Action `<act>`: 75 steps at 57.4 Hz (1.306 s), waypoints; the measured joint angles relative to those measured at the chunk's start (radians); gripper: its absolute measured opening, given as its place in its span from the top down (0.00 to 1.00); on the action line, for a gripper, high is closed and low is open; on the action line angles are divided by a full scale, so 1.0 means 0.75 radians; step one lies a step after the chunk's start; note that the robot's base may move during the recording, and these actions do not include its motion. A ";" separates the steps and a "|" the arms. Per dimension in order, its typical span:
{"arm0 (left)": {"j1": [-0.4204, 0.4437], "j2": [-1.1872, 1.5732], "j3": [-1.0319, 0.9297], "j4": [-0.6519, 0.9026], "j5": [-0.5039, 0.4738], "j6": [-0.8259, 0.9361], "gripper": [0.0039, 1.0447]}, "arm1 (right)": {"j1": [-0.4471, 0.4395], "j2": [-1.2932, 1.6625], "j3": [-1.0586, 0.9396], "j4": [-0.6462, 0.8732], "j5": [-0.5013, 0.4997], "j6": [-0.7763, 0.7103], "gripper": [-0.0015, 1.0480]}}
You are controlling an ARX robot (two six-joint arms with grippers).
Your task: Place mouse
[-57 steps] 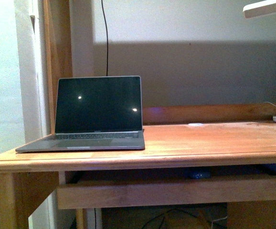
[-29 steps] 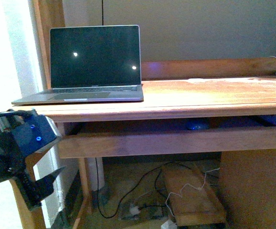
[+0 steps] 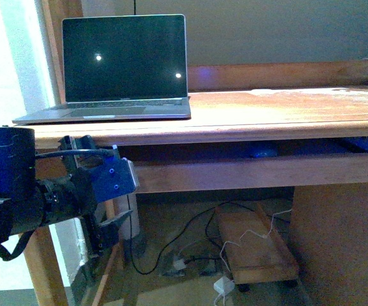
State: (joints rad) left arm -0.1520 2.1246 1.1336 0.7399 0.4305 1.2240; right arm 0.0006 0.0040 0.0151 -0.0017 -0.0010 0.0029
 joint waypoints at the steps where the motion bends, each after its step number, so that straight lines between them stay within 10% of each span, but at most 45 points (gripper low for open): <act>1: 0.001 0.013 0.015 -0.003 -0.003 0.015 0.07 | 0.000 0.000 0.000 0.000 0.001 -0.001 0.07; 23: -0.045 -0.097 0.053 -0.417 -0.112 -0.123 0.07 | 0.000 0.000 0.000 0.000 0.001 -0.001 0.07; 48: -0.200 -0.425 -0.161 -0.779 0.096 -0.750 0.07 | 0.000 0.000 0.000 0.000 0.001 -0.001 0.07; 75: -0.294 -0.695 -0.300 -0.460 0.115 -1.725 0.07 | 0.000 0.000 0.000 0.000 0.001 0.000 0.07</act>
State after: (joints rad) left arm -0.3725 1.6032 0.9089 0.3950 0.5171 -0.0696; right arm 0.0006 0.0040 0.0151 -0.0017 -0.0006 0.0029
